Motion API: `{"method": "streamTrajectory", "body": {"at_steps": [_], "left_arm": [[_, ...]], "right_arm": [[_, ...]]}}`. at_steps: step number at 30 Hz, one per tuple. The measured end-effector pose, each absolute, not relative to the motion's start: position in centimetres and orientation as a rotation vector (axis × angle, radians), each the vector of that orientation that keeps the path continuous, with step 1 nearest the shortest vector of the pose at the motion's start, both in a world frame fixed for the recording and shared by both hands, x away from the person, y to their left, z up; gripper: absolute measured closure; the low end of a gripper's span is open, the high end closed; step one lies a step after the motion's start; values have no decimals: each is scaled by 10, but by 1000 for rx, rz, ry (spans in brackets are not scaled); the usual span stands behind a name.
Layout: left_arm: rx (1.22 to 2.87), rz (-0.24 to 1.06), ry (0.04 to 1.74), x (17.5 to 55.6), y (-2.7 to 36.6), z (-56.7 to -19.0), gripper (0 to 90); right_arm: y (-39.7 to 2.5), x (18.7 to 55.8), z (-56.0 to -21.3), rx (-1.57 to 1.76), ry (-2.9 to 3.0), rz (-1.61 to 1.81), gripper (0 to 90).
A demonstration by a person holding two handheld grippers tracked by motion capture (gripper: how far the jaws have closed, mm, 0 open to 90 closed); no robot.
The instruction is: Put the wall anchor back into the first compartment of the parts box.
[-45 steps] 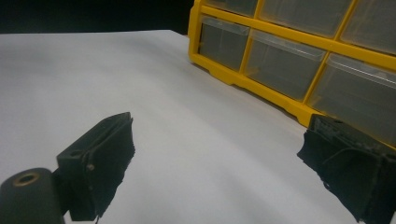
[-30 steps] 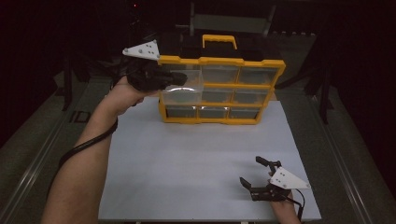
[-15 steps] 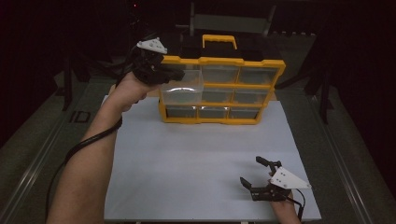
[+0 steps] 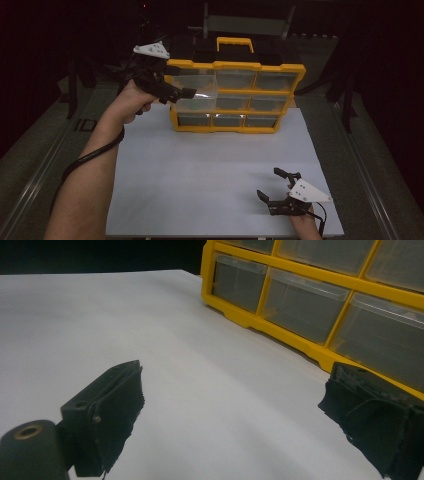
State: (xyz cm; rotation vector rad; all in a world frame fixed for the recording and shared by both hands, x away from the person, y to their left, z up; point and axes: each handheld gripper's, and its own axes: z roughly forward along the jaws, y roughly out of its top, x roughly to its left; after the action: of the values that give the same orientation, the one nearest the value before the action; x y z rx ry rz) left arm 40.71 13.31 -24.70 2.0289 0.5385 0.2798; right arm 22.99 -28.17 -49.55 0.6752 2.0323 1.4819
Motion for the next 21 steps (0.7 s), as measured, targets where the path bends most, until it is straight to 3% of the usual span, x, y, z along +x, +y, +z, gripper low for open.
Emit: {"method": "streamTrajectory", "body": {"at_steps": [10, 21], "left_arm": [[2008, 304, 465, 377, 150, -250, 1], [1993, 316, 428, 343, 169, -286, 1]], "right_arm": [[-282, 229, -494, 666, 2029, 1479, 85], [-281, 228, -493, 664, 2030, 1471, 85]]}}
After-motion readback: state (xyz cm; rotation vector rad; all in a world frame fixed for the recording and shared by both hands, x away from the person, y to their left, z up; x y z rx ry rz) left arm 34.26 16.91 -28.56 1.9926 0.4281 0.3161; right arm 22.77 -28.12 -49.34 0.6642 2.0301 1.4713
